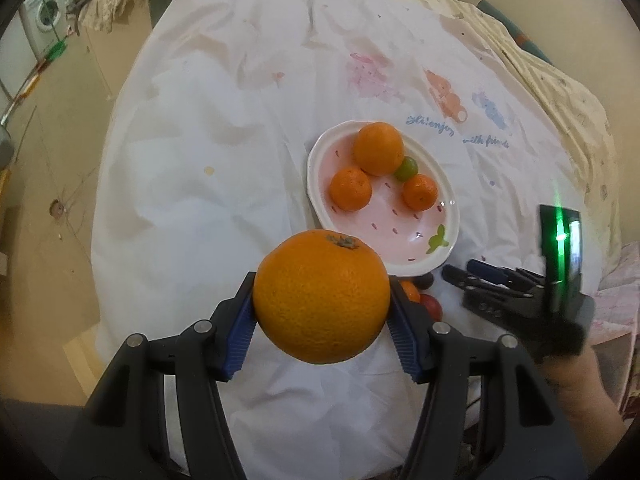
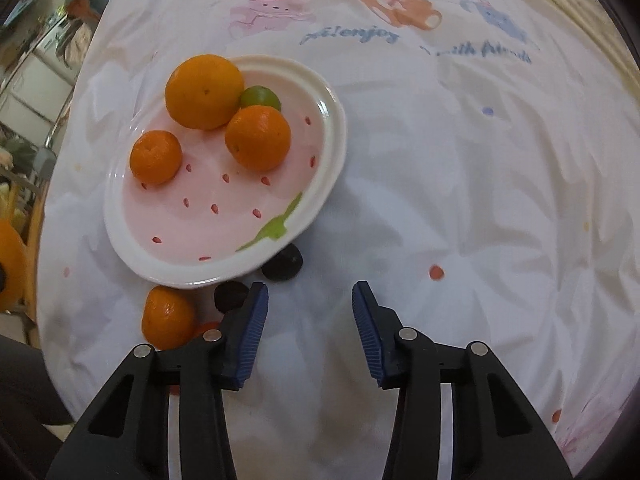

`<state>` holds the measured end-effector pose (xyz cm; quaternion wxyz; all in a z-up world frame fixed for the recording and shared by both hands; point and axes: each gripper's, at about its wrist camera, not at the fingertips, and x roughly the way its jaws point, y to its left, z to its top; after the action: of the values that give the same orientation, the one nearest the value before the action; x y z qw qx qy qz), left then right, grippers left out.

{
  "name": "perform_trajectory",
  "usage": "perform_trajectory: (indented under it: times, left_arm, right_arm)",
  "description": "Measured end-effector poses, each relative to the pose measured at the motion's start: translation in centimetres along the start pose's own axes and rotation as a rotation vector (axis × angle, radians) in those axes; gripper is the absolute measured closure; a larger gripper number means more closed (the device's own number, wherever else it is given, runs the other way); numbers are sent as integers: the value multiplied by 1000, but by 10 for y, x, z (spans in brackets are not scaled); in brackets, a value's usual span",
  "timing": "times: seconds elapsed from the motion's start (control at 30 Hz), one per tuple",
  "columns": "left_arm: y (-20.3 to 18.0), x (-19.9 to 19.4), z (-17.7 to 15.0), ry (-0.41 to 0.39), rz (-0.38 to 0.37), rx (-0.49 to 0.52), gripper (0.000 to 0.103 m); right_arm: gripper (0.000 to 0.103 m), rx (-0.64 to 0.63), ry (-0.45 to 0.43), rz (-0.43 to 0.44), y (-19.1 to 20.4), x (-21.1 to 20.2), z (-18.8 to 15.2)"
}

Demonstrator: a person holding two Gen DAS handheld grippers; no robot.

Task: Organize fruits
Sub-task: 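Carry the large orange up with the left gripper while the right gripper grasps a dark plum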

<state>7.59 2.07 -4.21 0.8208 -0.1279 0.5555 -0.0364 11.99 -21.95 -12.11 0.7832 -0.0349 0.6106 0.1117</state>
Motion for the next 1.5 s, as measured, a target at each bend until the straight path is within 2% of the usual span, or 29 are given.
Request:
perform_trajectory:
  times: [0.1,0.17,0.43,0.53,0.6,0.77,0.87,1.1,1.3,1.43,1.5]
  left_arm:
    - [-1,-1,-1,1,-13,-1,47]
    - [-2,-1,-1,5,-18,1,47]
    - [-5,-1,0,-2,-34,-4,47]
    - [-3,4,0,8,-23,-10,47]
    - [0,6,1,17,-16,-23,47]
    - [11,8,2,21,-14,-57,47]
    - [19,7,3,6,19,-72,47]
    - [30,6,4,-15,47,-96,47]
    - [24,3,3,-45,52,-70,47]
    - [16,0,2,-79,57,-37,47]
    - [5,-3,0,-117,119,24,47]
  right_arm:
    - [58,-91,1,-58,14,6,-2]
    - [63,-122,-3,-83,18,10,-2]
    - [63,-175,-40,-135,29,18,4]
    - [64,-177,-38,-124,30,21,6]
    - [77,-176,-32,-84,30,22,7]
    - [78,-116,-18,-25,20,20,9]
    - [78,-78,-12,-9,12,13,6]
    - [78,5,-13,46,-2,-19,-9]
    - [78,137,-97,194,-28,-58,-22]
    - [78,174,-226,304,-32,-90,-20]
    - [78,173,-285,338,-33,-102,-14]
